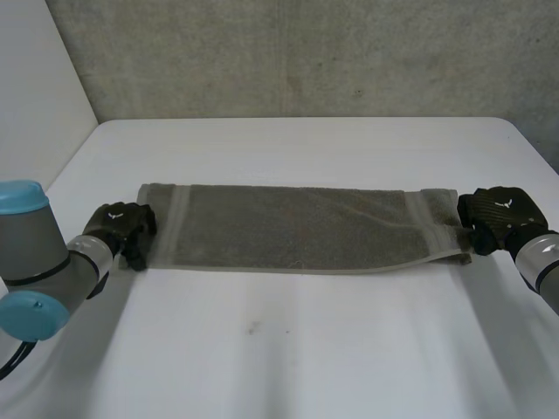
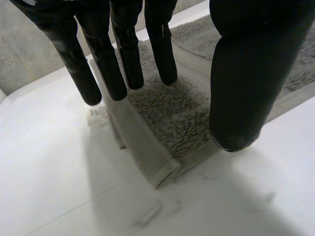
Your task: Fold the towel.
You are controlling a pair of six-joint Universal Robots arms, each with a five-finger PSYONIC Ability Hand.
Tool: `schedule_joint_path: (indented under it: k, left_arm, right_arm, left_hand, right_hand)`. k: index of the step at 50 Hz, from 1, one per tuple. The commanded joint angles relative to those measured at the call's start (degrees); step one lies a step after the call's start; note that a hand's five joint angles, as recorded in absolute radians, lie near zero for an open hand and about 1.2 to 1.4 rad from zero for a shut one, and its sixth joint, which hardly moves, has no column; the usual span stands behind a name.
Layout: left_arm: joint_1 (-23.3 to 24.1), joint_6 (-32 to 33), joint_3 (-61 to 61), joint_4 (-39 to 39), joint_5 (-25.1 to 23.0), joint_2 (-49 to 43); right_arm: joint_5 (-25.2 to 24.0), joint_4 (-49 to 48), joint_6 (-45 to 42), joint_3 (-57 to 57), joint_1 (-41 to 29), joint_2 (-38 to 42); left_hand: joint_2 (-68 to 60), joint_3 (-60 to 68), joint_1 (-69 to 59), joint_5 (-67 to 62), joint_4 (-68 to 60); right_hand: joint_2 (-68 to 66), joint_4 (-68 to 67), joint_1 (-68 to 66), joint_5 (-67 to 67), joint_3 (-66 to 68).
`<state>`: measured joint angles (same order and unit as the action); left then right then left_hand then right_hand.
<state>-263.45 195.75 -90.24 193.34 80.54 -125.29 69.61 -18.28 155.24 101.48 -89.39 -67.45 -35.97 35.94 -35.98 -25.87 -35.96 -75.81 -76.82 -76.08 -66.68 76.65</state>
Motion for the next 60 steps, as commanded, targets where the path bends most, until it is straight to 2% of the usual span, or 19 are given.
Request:
schedule_joint_path:
  k: [1,12,14,18,19,20,21,28,43,45,47,48,49,50,51,52,53,55,60]
  left_arm:
    - [-0.6,0.7,1.0,0.1,0.1,-1.1]
    - [-0.7,0.8,1.4,0.1,0.1,-2.0]
    - [-0.7,0.8,1.5,0.1,0.1,-2.1]
    - [-0.7,0.8,1.5,0.5,0.1,-2.2]
    - [-0.7,0.9,1.5,1.1,0.1,-2.2]
    - [-0.7,0.9,1.5,1.1,0.1,-2.2]
    - [-0.7,0.9,1.3,1.6,0.2,-2.2]
    - [-0.7,0.9,0.5,2.9,0.9,-1.0]
    - [-0.1,0.7,-6.1,1.5,0.9,13.3]
    - [0.2,0.7,-6.2,-0.1,0.9,15.1]
    - [0.3,0.7,-6.4,-2.4,1.0,17.0]
    - [0.3,0.6,-6.4,-5.4,1.2,18.8]
    - [0.4,0.6,-6.4,-8.7,1.3,20.5]
    - [0.4,0.6,-6.4,-8.8,1.3,20.5]
    - [0.6,0.5,-6.3,-12.3,1.3,22.3]
    - [0.7,0.4,-5.9,-15.4,1.4,23.9]
    - [0.7,0.4,-5.9,-15.4,1.4,24.0]
    - [0.7,0.4,-5.3,-18.1,1.4,25.8]
    - [0.8,-0.1,-1.4,-25.1,1.6,35.2]
  right_arm:
    - [0.0,0.0,-0.1,0.1,-0.1,0.0]
    - [0.0,0.0,-0.2,0.2,-0.2,0.0]
    - [0.1,0.0,-0.2,0.2,-0.3,0.0]
    - [0.1,0.0,-0.2,0.3,-0.3,0.1]
    - [0.1,0.0,-0.2,0.3,-0.3,0.1]
    - [0.1,0.0,-0.2,0.3,-0.3,0.1]
    - [0.1,0.0,-0.2,0.3,-0.3,0.1]
    - [0.1,0.0,-0.3,0.3,-0.3,0.1]
    - [0.3,2.8,-0.4,-0.4,-0.2,-1.8]
    - [0.3,5.4,-0.7,-0.7,-0.2,-3.0]
    - [0.3,13.9,-3.0,-1.9,-0.2,-6.7]
    - [0.3,14.0,-3.0,-1.9,-0.2,-6.7]
    - [0.2,18.8,-4.6,-2.9,-0.2,-8.5]
    - [0.2,23.6,-6.2,-4.0,-0.1,-9.9]
    - [0.2,23.6,-6.3,-4.0,-0.1,-9.9]
    - [0.3,28.0,-7.7,-5.2,0.1,-10.9]
    - [0.3,28.0,-7.7,-5.2,0.1,-10.9]
    - [0.3,34.9,-9.6,-8.1,0.1,-12.5]
    - [0.8,42.0,-10.6,-13.3,-0.3,-17.8]
  left_hand:
    - [-12.3,12.3,-12.2,-12.4,-12.3]
    - [-14.1,14.1,-14.1,-14.2,-14.1]
    - [-22.0,22.0,-22.0,-22.1,-22.0]
    - [-28.9,28.9,-28.9,-29.0,-28.9]
    - [-35.7,35.8,-35.7,-35.8,-35.7]
    - [-35.8,35.8,-35.8,-35.9,-35.8]
    - [-43.3,43.3,-43.3,-43.4,-43.3]
    - [-44.0,44.1,-44.0,-44.1,-44.0]
    - [-44.0,44.1,-44.0,-44.1,-44.0]
    - [-44.0,44.1,-44.0,-44.1,-44.0]
    - [-44.0,44.1,-44.0,-44.1,-44.0]
    - [-44.0,44.1,-44.0,-44.1,-44.0]
    - [-44.0,44.1,-44.0,-44.1,-44.0]
    - [-44.0,44.1,-44.0,-44.1,-44.0]
    - [-44.0,44.1,-44.0,-44.1,-44.0]
    - [-44.0,44.1,-44.0,-44.1,-44.0]
    - [-44.0,44.1,-44.0,-44.1,-44.0]
    - [-44.0,44.1,-44.0,-44.1,-44.0]
    - [-44.0,44.1,-44.0,-44.1,-44.0]
  right_hand:
    - [-4.2,-3.2,-3.9,-3.3,3.4]
    - [-4.2,-3.2,-3.9,-3.3,3.4]
    - [-4.2,-3.2,-3.9,-3.3,3.4]
    - [-4.2,-3.2,-3.9,-3.3,3.4]
    - [-4.2,-3.2,-3.9,-3.3,3.4]
    - [-4.2,-3.2,-3.9,-3.3,3.4]
    - [-4.2,-3.2,-3.9,-3.3,3.4]
    - [-4.2,-3.2,-3.9,-3.3,3.4]
    - [-4.2,-3.2,-3.9,-3.3,3.4]
    - [-4.2,-3.2,-3.9,-3.3,3.4]
    - [-4.2,-3.2,-3.9,-3.3,3.4]
    - [-4.2,-3.2,-3.9,-3.3,3.4]
    - [-4.2,-3.2,-3.9,-3.3,3.4]
    - [-4.2,-3.2,-3.9,-3.3,3.4]
    - [-4.2,-3.2,-3.9,-3.3,3.4]
    - [-4.2,-3.2,-3.9,-3.3,3.4]
    - [-4.2,-3.2,-3.9,-3.3,3.4]
    - [-4.2,-3.2,-3.9,-3.3,3.4]
    - [-4.2,-3.2,-3.9,-3.3,3.4]
